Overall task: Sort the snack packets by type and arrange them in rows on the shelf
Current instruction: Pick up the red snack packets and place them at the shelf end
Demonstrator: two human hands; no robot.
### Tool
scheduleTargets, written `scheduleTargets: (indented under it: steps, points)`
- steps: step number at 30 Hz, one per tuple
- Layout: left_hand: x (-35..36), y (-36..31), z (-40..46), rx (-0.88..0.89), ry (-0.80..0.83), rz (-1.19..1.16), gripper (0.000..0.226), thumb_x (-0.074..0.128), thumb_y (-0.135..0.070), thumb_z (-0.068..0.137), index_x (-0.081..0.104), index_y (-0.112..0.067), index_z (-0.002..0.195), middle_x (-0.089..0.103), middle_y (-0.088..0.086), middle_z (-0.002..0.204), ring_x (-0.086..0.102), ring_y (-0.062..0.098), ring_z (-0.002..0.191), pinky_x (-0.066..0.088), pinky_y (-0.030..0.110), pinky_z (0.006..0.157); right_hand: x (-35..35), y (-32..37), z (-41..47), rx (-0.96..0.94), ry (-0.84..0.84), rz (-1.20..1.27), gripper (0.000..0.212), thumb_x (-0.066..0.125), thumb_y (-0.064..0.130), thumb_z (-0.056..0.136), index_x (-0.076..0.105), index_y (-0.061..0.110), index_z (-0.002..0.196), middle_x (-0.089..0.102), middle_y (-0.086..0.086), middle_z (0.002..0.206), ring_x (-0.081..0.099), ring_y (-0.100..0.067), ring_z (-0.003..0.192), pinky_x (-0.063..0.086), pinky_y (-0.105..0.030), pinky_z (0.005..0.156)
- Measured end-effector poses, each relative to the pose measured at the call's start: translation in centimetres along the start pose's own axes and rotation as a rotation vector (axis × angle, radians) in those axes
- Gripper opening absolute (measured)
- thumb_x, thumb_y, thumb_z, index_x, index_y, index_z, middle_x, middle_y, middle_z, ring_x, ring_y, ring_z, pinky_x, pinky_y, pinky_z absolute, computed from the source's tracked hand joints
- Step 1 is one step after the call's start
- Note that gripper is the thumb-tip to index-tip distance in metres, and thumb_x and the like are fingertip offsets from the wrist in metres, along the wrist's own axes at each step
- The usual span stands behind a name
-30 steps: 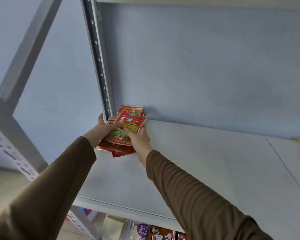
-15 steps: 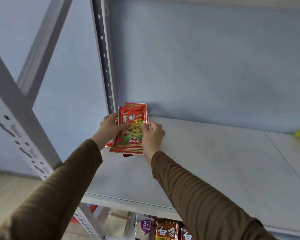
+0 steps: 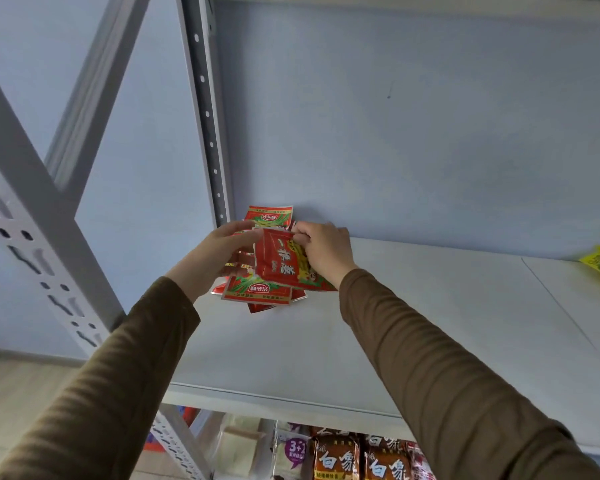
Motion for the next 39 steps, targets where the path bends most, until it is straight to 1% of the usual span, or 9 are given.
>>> scheduleTargets:
  steps: [6,10,14,18,22,26,30,34,39]
  points:
    - [1.2,0.5,-0.5,-0.028,-0.029,0.08,0.033,0.077,-0.029,0.089,0.068,-0.025,0.12,0.077,0.002,0.107,0.077,0.02,0.09,0.062,0.031,0.073,-0.3,1.7,-0.4,-0.14,-0.154,0.025,0.017,0.061,0.04,0.097,0.07,0.029,0.106,0.064,0.006,0.118,0.054,-0.021,0.113,0.036,-0.044,0.1]
    - [0.8,1.5,-1.3,-0.031,-0.131,-0.069,0.031,0.076,-0.023,0.091,0.065,-0.015,0.119,0.077,0.008,0.111,0.078,0.024,0.091,0.062,0.03,0.065,-0.5,-0.2,-1.5,0.192,-0.331,0.314,0.077,0.075,0.043,0.086,0.038,0.021,0.15,0.038,-0.006,0.156,0.034,-0.027,0.141,0.034,-0.046,0.112]
    - [0.9,2.9,-2.0,-0.058,-0.14,-0.095,0.024,0.073,-0.018,0.094,0.058,-0.019,0.113,0.072,0.009,0.117,0.075,0.029,0.099,0.064,0.042,0.075,2.0,-0.5,-3.0,0.407,-0.128,0.647,0.095,0.072,0.052,0.086,0.018,0.023,0.158,0.033,-0.006,0.16,0.031,-0.028,0.146,0.033,-0.054,0.116]
    - [0.9,4.8,-2.6,-0.036,-0.17,0.259,0.027,0.075,-0.029,0.091,0.049,-0.028,0.099,0.07,0.0,0.112,0.072,0.018,0.092,0.058,0.031,0.064,4.6,0.9,-4.8,0.331,0.044,0.635,0.09,0.071,0.056,0.086,0.02,0.028,0.155,0.054,-0.002,0.144,0.051,-0.024,0.132,0.047,-0.052,0.106]
    - [0.4,5.3,-1.8,0.064,-0.403,0.755,0.064,0.079,-0.052,0.082,0.043,-0.029,0.13,0.051,0.001,0.134,0.052,0.02,0.119,0.053,0.043,0.091,6.0,1.0,-5.7,0.286,0.055,0.555,0.082,0.069,0.053,0.089,0.023,0.029,0.153,0.055,0.001,0.142,0.049,-0.022,0.133,0.046,-0.049,0.108]
    - [1.9,5.6,-0.4,-0.009,-0.191,0.256,0.069,0.073,-0.038,0.092,0.034,-0.033,0.149,0.058,0.001,0.141,0.065,0.022,0.116,0.058,0.048,0.095,6.7,1.9,-6.2,0.341,0.056,0.671,0.067,0.062,0.043,0.097,0.024,0.029,0.151,0.056,-0.001,0.14,0.054,-0.023,0.128,0.05,-0.05,0.105]
    - [1.2,5.8,-0.1,0.001,-0.207,0.204,0.056,0.063,-0.043,0.099,0.035,-0.034,0.146,0.064,-0.001,0.132,0.07,0.014,0.095,0.055,0.027,0.067,7.5,5.0,-6.2,0.327,0.077,0.766,0.06,0.052,0.028,0.104,0.02,0.03,0.155,0.056,-0.003,0.142,0.055,-0.025,0.128,0.047,-0.05,0.108]
    - [0.1,4.9,0.4,-0.001,-0.219,0.231,0.063,0.07,-0.04,0.094,0.032,-0.033,0.144,0.062,0.004,0.137,0.068,0.012,0.087,0.053,0.027,0.063,7.1,5.2,-5.9,0.34,0.08,0.819,0.062,0.052,0.026,0.104,0.017,0.03,0.156,0.054,-0.004,0.143,0.056,-0.025,0.128,0.048,-0.051,0.107]
    - [-0.4,4.8,-0.3,-0.034,-0.313,0.391,0.104,0.077,-0.048,0.086,0.006,-0.036,0.161,0.034,0.008,0.163,0.054,0.036,0.133,0.051,0.058,0.102,6.7,3.7,-6.7,0.37,0.076,0.796,0.064,0.055,0.035,0.102,0.019,0.03,0.155,0.051,-0.004,0.146,0.053,-0.025,0.132,0.051,-0.045,0.103]
Point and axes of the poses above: each hand's wrist, its own z-axis towards the middle knuckle, its own x-axis out of the palm, y = z × x, the point moved 3 cm from there along z, towards the middle knuckle
